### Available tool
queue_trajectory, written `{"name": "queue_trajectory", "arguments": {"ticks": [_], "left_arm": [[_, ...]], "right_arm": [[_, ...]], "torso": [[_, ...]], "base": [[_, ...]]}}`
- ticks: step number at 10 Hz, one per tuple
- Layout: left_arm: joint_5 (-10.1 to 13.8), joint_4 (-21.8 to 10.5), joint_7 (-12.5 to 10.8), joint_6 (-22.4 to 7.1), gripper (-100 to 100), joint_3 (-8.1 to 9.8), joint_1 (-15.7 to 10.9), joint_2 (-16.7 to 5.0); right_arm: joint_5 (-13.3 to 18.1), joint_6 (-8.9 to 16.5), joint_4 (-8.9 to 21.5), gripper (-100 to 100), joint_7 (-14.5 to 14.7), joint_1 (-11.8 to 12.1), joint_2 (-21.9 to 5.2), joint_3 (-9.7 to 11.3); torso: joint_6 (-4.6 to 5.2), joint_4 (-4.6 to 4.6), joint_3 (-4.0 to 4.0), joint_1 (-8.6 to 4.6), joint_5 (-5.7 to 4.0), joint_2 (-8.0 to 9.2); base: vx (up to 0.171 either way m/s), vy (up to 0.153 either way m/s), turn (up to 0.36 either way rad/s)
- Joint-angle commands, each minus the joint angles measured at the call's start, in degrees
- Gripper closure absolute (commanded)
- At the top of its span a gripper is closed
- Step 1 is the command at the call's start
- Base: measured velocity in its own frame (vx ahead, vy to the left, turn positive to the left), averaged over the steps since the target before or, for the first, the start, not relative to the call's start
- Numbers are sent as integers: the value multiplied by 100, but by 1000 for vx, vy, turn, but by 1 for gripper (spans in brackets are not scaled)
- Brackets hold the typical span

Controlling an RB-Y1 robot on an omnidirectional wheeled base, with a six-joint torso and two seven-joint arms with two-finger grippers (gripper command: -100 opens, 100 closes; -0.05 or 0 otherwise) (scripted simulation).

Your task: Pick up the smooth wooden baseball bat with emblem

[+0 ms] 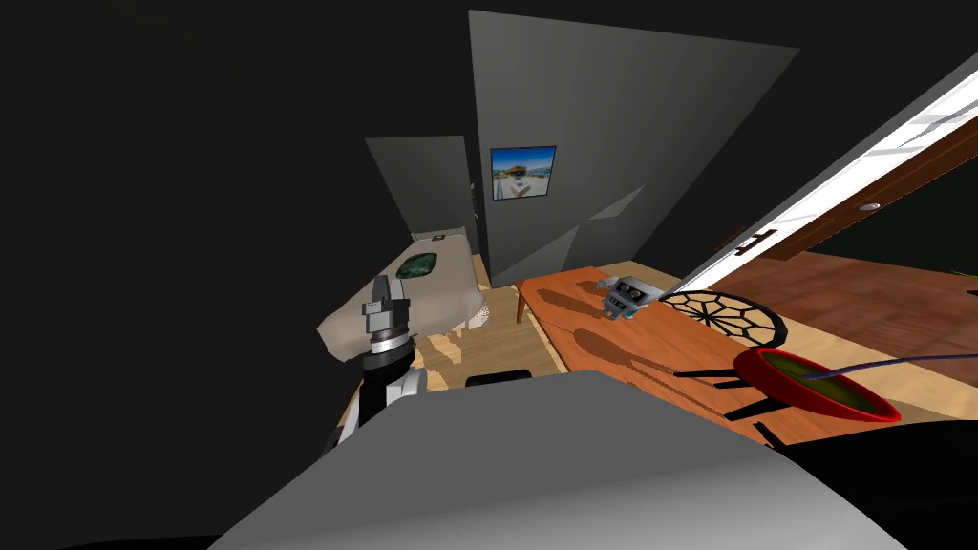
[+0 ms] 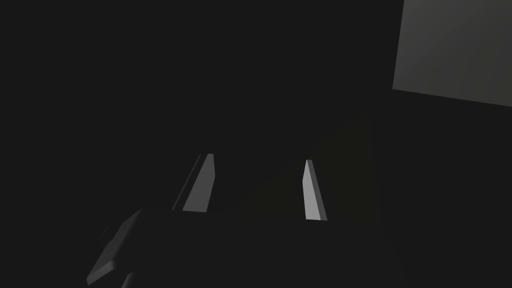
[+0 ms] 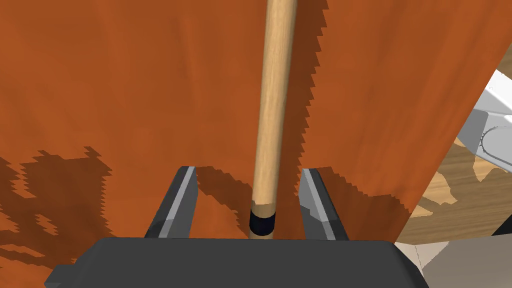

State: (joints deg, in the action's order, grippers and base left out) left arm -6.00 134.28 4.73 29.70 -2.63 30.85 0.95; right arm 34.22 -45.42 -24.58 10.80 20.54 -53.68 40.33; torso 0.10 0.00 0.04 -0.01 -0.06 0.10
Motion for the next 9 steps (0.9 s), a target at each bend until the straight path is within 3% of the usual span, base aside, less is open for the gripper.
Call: {"name": "queue_trajectory", "arguments": {"ticks": [1, 4, 5, 6, 7, 9], "left_arm": [[0, 0, 0, 0, 0, 0, 0, 0], [0, 0, 0, 0, 0, 0, 0, 0], [0, 0, 0, 0, 0, 0, 0, 0], [0, 0, 0, 0, 0, 0, 0, 0], [0, 0, 0, 0, 0, 0, 0, 0], [0, 0, 0, 0, 0, 0, 0, 0]], "right_arm": [[0, 0, 0, 100, 0, 0, 0, 0], [-1, -32, -14, 100, -4, 5, 15, 5], [-1, -33, -14, 0, -4, 5, 16, 5], [-61, 124, -300, 100, -56, 121, -158, 49], [-61, 124, -301, 100, -56, 121, -158, 49], [-139, 257, -615, 100, -117, 258, -355, 109]], "torso": [[0, 0, 0, 0, 0, 0], [-5, 4, 4, -54, -18, 4], [-5, 4, 4, -57, -18, 5], [-5, 4, 4, -57, -18, 5], [-3, 3, 2, -61, -14, 2], [-4, 3, 1, -59, -14, 0]], "base": [[-1, 9, -6], [0, 3, -1], [0, 0, 0], [13, -10, -41], [13, -16, -33], [15, -5, -35]]}}
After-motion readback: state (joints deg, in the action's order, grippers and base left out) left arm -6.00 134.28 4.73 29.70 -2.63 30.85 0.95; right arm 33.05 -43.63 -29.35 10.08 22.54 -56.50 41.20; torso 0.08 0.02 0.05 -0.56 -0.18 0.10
